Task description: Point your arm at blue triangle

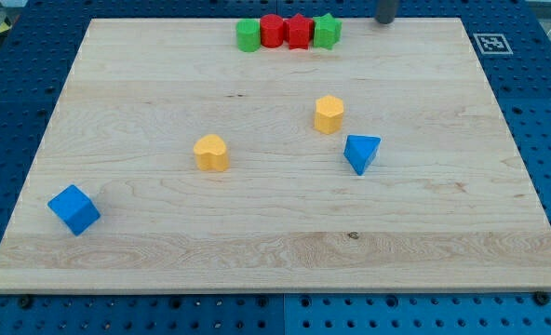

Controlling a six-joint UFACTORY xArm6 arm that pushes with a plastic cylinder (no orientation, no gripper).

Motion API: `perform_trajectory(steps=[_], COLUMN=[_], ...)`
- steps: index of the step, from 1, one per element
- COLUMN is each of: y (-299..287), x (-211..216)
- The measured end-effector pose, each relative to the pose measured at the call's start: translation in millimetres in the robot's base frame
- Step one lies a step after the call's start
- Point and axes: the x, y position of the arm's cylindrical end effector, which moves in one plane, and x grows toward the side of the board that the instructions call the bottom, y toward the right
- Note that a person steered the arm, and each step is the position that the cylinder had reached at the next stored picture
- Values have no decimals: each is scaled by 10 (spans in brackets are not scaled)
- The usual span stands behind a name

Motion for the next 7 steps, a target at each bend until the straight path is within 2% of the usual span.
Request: perform_trajectory(steps=[2,3,5,7], y=[1084,1513,1525,1140], x=[150,459,958,2085])
